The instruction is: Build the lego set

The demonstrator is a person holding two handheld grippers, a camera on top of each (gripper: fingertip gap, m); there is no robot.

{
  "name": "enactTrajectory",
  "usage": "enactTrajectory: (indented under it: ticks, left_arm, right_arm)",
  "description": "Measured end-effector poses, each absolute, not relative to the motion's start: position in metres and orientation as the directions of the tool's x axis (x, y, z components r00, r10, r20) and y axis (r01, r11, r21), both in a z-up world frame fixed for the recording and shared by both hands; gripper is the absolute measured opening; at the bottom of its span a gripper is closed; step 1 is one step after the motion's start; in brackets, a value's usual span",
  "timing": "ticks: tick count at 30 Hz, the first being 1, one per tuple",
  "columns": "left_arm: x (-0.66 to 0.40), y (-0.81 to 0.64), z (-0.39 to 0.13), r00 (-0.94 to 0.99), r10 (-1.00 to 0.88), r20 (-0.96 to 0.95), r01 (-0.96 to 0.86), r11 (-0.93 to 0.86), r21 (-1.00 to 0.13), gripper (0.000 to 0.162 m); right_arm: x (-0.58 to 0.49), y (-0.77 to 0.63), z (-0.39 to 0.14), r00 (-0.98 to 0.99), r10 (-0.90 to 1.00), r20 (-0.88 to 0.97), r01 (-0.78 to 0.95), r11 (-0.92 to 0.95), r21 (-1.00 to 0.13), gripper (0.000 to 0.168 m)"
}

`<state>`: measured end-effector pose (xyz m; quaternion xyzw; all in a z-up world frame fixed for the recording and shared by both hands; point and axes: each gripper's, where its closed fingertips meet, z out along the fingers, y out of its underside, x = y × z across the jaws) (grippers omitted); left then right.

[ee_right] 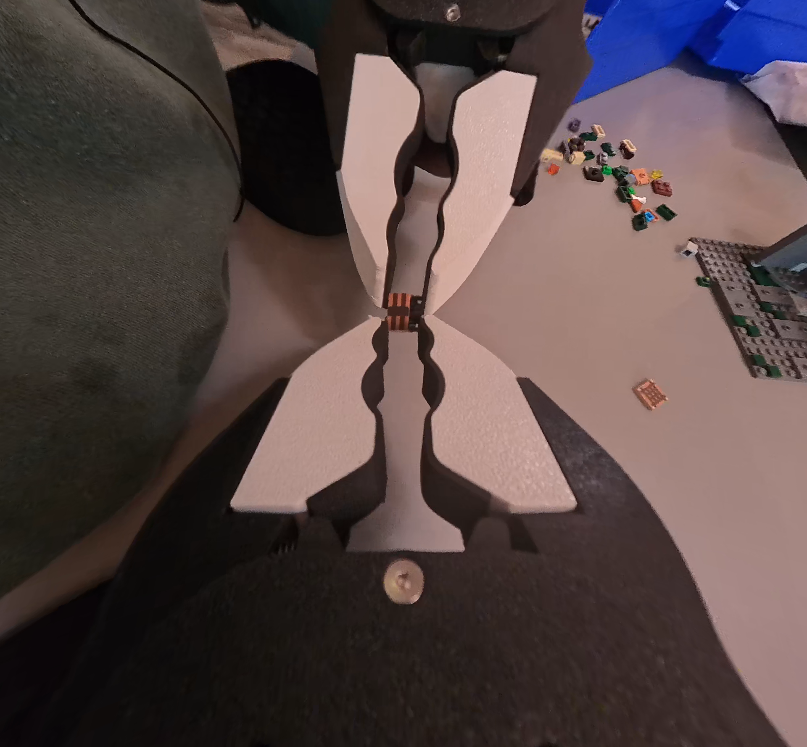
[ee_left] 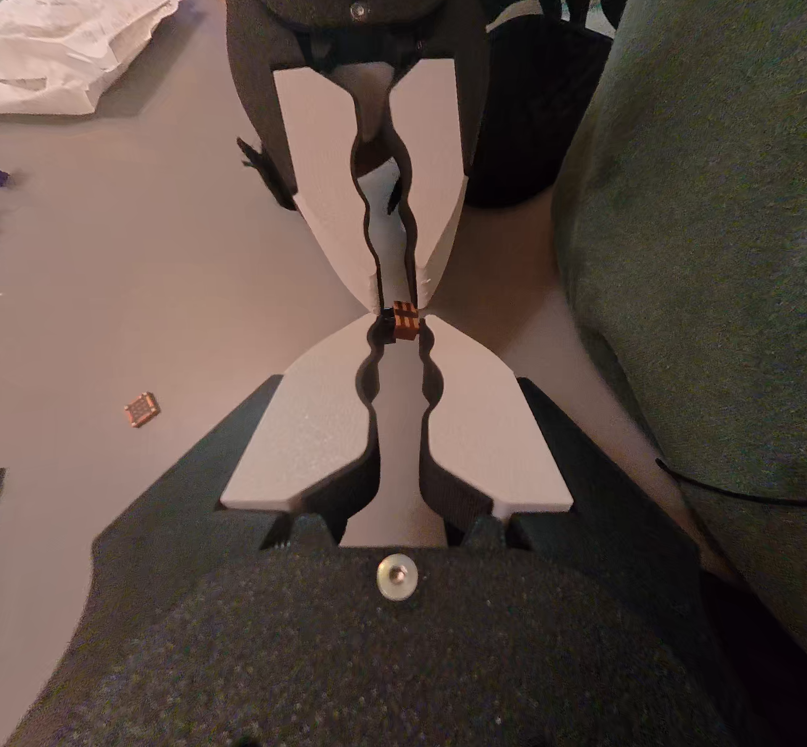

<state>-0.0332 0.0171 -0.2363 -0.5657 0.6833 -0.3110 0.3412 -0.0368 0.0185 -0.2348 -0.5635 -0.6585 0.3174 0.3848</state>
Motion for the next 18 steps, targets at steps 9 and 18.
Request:
enactTrajectory:
  ticks: [9,18]
  left_arm:
    - [-0.0323,0.0136,-0.2266,-0.101,-0.987,-0.124,-0.496,0.158,-0.854,0.013]
    - [-0.0363,0.0168,-0.2303,-0.068,-0.992,-0.11,-0.49,0.13,-0.862,0.012]
  right_arm:
    - [-0.0366,0.0181,-0.2275,-0.069,0.998,0.0,0.388,0.027,-0.921,0.007]
    - [-0.039,0.0202,-0.2296,-0.041,0.999,0.022,0.397,0.037,-0.917,0.007]
